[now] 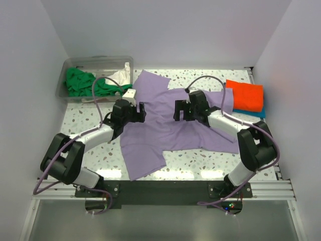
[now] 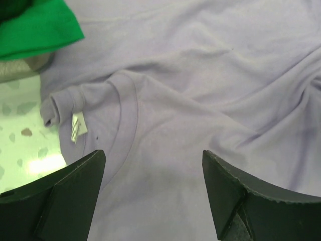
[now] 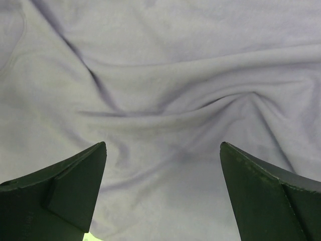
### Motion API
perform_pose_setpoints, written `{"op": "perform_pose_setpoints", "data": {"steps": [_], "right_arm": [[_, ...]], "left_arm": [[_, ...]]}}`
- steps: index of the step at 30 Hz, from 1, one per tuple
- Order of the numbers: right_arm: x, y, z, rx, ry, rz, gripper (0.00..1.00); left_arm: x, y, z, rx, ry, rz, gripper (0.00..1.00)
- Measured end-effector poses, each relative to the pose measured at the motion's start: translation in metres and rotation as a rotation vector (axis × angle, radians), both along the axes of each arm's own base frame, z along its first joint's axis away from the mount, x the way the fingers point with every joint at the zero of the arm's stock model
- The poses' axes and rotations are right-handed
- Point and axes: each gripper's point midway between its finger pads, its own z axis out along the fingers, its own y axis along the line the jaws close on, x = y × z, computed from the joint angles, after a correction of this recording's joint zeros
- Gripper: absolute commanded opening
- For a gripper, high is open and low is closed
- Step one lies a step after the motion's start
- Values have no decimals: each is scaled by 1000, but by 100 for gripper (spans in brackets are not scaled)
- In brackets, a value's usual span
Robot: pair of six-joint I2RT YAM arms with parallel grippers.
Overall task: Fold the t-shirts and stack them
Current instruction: Flatten the tshirt out
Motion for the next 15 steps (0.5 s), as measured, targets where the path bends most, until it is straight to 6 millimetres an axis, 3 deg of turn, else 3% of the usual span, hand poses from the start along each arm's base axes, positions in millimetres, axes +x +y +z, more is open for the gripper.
{"op": "perform_pose_setpoints", "data": {"steps": [7,12,15], "right_arm": [[-23,4,-27,10,67,41,98],[-25,4,-43,-5,103,44,98],[-20,7,-47,-10,111,44,98]], "left_arm": [[-25,9,-42,8,111,21,85],[-29,8,-72,13,187,25,85],[-17,5,-74,-2,182,24,87]]}}
